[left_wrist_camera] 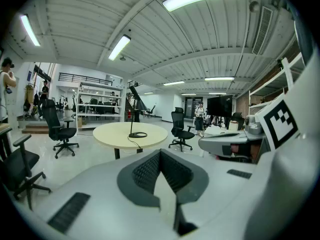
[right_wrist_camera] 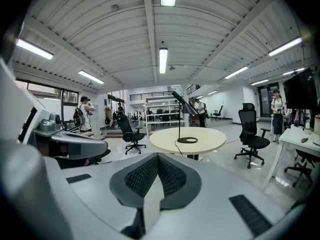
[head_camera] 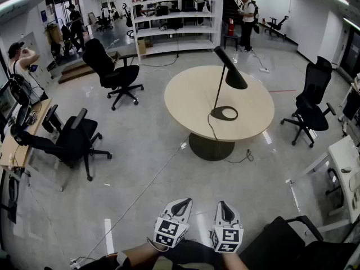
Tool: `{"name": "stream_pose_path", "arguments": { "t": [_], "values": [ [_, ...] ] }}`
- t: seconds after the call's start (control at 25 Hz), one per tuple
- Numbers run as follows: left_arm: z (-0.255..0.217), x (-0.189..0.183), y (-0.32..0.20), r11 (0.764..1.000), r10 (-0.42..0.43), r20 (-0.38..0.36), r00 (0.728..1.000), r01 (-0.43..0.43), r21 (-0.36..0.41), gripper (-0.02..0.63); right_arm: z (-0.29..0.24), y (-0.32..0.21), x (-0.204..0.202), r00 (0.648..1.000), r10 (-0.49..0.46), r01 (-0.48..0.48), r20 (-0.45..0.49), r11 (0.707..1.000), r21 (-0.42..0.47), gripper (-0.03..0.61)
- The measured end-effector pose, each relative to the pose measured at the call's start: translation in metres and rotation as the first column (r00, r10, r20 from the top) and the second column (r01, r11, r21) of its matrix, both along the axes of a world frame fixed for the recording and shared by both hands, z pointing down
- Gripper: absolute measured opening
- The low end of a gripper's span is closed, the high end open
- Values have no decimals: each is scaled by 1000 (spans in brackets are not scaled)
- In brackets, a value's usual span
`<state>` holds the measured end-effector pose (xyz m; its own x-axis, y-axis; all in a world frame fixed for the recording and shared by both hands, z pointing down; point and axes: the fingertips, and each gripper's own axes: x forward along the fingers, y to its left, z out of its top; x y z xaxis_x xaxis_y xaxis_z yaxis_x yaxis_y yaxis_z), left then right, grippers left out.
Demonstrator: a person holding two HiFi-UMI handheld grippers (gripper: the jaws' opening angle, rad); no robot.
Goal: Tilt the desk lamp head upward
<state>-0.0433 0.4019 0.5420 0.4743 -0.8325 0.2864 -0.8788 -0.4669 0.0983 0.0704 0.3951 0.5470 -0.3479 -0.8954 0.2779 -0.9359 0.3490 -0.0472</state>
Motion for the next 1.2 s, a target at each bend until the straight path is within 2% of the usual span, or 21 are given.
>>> {"name": "stream_pose_path", "arguments": {
  "t": [0.56,1.0,1.2],
  "values": [
    [-31,-76,-85,998,64,-43,997,-63,14,48,-34,-75,-77,997,65,-65,-32,998,-7,14],
    [-18,-121,-139,988,155,-79,985,-155,-5,48,-27,-123,-123,987,144,-146,-73,989,-27,14],
    [-15,-141,-158,984,177,-88,980,-178,-9,48,-27,-140,-148,986,145,-149,-88,988,-35,14]
  ]
}}
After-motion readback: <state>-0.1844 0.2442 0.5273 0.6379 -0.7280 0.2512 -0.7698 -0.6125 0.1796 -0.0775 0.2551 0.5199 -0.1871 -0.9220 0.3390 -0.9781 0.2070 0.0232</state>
